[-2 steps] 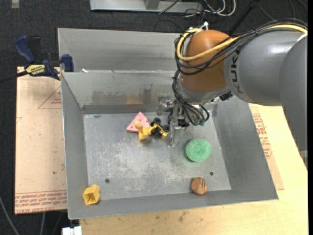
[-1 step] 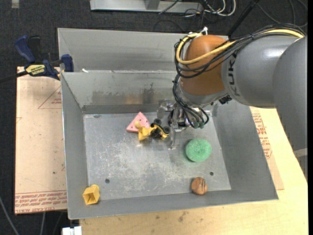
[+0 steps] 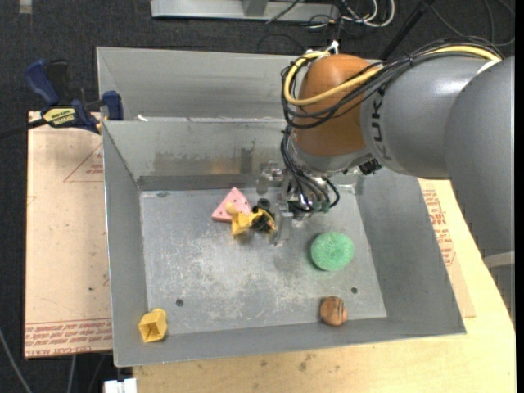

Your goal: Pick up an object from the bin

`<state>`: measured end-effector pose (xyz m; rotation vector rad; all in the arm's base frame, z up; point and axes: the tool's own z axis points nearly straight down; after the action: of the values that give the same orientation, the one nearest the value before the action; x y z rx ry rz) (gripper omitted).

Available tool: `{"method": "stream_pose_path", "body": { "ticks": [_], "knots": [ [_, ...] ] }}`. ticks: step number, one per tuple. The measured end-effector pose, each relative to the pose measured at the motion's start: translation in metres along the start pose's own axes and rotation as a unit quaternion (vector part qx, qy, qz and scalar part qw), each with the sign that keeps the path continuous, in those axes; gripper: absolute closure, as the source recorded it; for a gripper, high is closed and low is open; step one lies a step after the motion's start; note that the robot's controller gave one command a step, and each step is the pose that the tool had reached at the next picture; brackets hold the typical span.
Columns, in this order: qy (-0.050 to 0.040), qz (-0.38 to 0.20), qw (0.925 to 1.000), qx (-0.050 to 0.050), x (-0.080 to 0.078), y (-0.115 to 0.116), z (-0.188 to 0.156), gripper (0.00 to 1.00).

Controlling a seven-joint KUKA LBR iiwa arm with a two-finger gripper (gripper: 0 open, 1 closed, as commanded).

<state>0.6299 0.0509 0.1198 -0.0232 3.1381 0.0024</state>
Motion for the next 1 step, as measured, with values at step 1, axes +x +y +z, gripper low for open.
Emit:
{"method": "stream_pose_path", "body": {
  "ticks": [1],
  "knots": [
    [0.0,-0.05,0.9987,0.0,-0.006,-0.0132,0.0473,0.0]
  ]
}}
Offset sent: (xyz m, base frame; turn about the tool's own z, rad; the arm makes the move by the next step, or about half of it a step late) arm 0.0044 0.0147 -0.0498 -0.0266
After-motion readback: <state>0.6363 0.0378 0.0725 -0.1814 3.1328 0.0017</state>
